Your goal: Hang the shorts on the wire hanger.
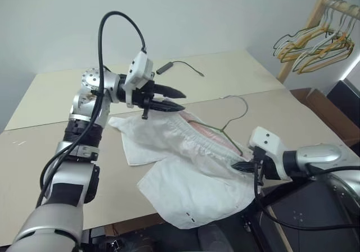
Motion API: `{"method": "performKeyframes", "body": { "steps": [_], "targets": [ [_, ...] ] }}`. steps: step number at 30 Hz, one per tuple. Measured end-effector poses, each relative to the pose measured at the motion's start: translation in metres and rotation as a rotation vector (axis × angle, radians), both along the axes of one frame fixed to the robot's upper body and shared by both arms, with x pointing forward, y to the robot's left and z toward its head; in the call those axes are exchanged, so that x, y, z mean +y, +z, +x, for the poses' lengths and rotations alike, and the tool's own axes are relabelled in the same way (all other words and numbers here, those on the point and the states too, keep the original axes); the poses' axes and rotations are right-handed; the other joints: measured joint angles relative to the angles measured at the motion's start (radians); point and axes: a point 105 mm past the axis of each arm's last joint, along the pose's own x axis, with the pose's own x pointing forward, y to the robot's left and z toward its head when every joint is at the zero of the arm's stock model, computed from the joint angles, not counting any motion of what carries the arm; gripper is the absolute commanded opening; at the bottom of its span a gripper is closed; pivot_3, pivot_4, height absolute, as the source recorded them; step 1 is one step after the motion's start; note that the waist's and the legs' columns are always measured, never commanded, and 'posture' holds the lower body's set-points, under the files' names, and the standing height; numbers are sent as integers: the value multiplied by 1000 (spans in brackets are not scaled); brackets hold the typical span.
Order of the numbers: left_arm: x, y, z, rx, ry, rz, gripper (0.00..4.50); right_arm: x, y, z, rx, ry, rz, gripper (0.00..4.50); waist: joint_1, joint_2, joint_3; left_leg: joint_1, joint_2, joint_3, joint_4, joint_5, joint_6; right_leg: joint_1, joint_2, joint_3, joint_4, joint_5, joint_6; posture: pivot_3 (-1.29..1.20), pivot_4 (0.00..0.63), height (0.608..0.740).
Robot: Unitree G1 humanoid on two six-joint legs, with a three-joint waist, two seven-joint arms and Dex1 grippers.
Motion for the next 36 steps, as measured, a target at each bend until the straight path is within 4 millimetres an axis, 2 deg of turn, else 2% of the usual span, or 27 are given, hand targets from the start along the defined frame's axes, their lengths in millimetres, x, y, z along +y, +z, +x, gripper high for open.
{"method": "performKeyframes", "body": {
  "steps": [8,10,11,15,23,26,36],
  "targets": [
    [8,-3,-3,-57,-31,111,2034,1,4,7,-12,30,5,0,9,0,1,-2,0,-3,0,0,0,-2,0,0,1,0,0,-227,60,740],
    [8,-5,-2,-69,-25,127,1330,0,5,8,-13,28,5,0,17,0,1,-1,0,-2,0,0,0,-2,0,1,1,0,0,-225,60,740],
    [7,-5,-2,-64,-24,125,1220,-1,6,9,-17,27,4,0,20,0,1,-1,0,-2,0,0,0,-2,0,1,1,0,0,-224,60,740],
    [7,-8,-4,-51,-30,123,82,-3,6,10,-15,25,-4,0,29,0,1,-2,0,-2,0,0,0,-2,0,1,0,0,0,-225,57,740],
    [6,-13,-9,-67,-59,152,38,-2,6,11,-10,37,-19,0,28,0,0,-2,0,-2,1,0,0,-2,-1,1,1,0,0,-218,55,740],
    [12,-15,-14,-72,-81,198,38,-2,7,13,-10,44,-20,0,27,0,1,-1,0,-2,0,0,0,-3,-1,1,1,0,0,-210,54,740],
    [19,-10,-11,-35,-38,167,2878,-6,8,20,-9,28,-28,0,47,0,1,-2,0,-2,1,0,0,-3,-1,1,1,0,0,-190,45,740]
  ]
}}
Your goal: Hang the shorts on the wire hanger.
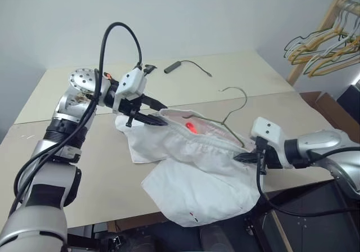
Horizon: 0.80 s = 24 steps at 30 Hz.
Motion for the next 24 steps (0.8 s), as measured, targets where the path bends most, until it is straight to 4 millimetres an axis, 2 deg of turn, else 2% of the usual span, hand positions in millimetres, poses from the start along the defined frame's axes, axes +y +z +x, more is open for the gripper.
{"method": "performKeyframes", "body": {
  "steps": [5,19,24],
  "targets": [
    [5,2,-2,0,11,16,4450,1,1,1,-3,17,-6,0,7,0,0,0,0,0,0,0,0,0,0,0,0,0,0,-184,44,740],
    [19,8,5,-91,54,14,4480,-1,0,-3,24,16,25,0,10,0,0,0,0,0,0,0,0,0,0,0,0,0,0,-202,50,740],
    [28,39,2,-95,95,-159,4480,-23,14,-7,45,-116,123,0,11,0,0,-1,0,0,0,0,0,0,0,0,0,0,0,-218,62,740]
  ]
}}
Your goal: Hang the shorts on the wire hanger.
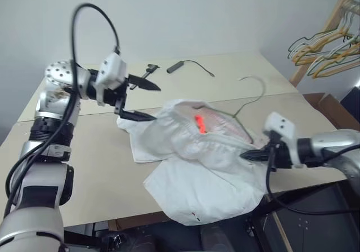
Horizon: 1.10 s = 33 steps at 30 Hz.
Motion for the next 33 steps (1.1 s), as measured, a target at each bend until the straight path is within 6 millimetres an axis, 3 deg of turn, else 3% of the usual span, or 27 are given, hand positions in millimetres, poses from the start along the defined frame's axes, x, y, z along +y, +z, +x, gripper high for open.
{"method": "performKeyframes", "body": {
  "steps": [4,9,14,22,33],
  "targets": [
    [1,29,-10,-21,35,-208,4480,-30,10,-4,19,-223,90,0,1,0,0,1,0,0,0,0,0,1,0,0,0,0,0,-241,74,740],
    [-22,49,-17,38,94,-508,4480,-52,6,-11,76,-470,185,0,5,0,0,3,0,0,1,0,0,3,0,1,1,0,0,-260,84,740],
    [-40,65,-25,65,121,-669,4480,-81,3,-17,93,-699,208,0,2,0,1,2,0,1,0,-1,1,3,0,1,-1,0,0,-304,95,740],
    [-55,72,-37,184,31,-725,4480,-138,-4,-19,64,-1068,169,0,-31,3,3,10,0,8,-2,-1,2,15,1,-1,-9,-1,3,-347,94,740],
    [-65,77,-36,201,13,-774,4480,-206,39,-11,-55,-1492,159,0,-80,7,4,8,0,9,-3,-2,3,16,1,0,-12,0,0,-359,77,740]
  ]
}}
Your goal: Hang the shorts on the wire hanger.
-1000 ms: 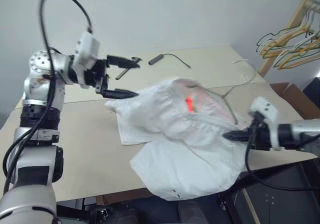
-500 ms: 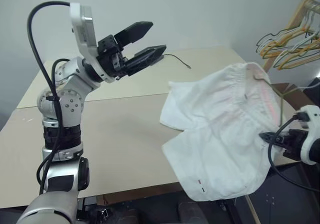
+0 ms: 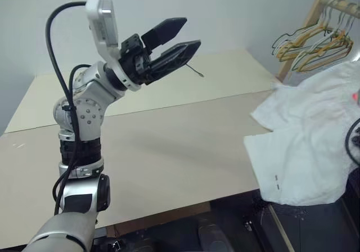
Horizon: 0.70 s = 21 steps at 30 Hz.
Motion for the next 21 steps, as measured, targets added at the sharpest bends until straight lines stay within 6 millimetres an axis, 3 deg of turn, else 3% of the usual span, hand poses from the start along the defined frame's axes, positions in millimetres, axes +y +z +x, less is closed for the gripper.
{"method": "performKeyframes", "body": {
  "steps": [4,14,21],
  "targets": [
    [-2,-2,-1,-1,-8,-1,4480,-12,15,9,-30,-89,60,0,-15,1,0,1,0,1,0,0,0,1,0,1,-1,-2,3,-357,70,740],
    [-3,-6,-5,-9,-10,6,4480,-42,53,5,-71,-278,133,0,-33,3,1,0,0,2,-1,0,0,1,0,1,-3,-3,7,-346,66,740],
    [-4,-5,-10,-29,-15,13,4480,-60,33,-7,-16,-421,217,0,-34,3,1,0,0,2,-1,0,0,1,0,1,-4,-4,8,-346,60,740]
  ]
}}
